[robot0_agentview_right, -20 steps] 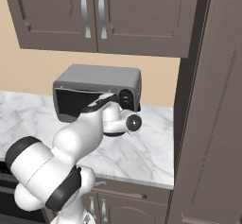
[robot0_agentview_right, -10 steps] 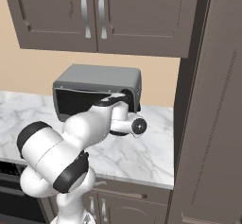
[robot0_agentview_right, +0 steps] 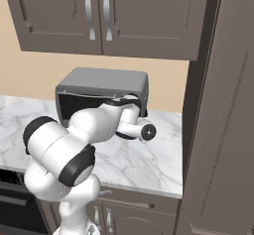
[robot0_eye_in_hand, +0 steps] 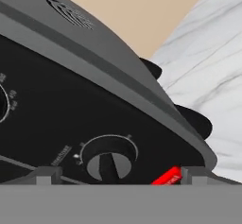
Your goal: Pick up the bagel from the plate, place it on the toaster oven rack, close the door, and set the timer.
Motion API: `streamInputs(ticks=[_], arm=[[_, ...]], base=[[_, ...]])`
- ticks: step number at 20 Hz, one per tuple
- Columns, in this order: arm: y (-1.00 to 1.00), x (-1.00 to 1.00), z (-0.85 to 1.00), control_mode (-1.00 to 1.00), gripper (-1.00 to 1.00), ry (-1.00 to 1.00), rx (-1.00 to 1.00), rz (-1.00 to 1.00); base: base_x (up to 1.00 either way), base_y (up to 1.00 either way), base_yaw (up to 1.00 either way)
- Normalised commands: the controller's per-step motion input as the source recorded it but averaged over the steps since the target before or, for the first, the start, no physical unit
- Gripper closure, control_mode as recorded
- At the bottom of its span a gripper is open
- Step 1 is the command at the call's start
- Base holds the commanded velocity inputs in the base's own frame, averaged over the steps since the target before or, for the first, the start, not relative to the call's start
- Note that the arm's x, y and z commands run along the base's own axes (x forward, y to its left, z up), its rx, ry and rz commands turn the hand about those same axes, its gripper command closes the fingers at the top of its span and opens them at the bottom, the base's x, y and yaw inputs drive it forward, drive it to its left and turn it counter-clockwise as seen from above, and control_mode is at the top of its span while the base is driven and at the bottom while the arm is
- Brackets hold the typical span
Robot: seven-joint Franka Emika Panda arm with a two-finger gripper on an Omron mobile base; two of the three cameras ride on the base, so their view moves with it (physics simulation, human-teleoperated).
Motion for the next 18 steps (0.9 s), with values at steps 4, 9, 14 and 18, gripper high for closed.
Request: streamInputs(ticks=[4,9,14,18], arm=[[0.00,0.09,-0.06,-1.00,-1.00,0.00,0.01,0.00],[0.04,0.20,0.00,-1.00,-1.00,0.00,0.00,0.00],[0.11,0.35,0.00,-1.00,1.00,0.00,0.00,0.00],[0.00,0.28,0.00,-1.00,1.00,0.00,0.00,0.00]], base=[[0.00,0.00,0.00],[0.00,0.00,0.00],[0.00,0.00,0.00],[0.00,0.00,0.00]])
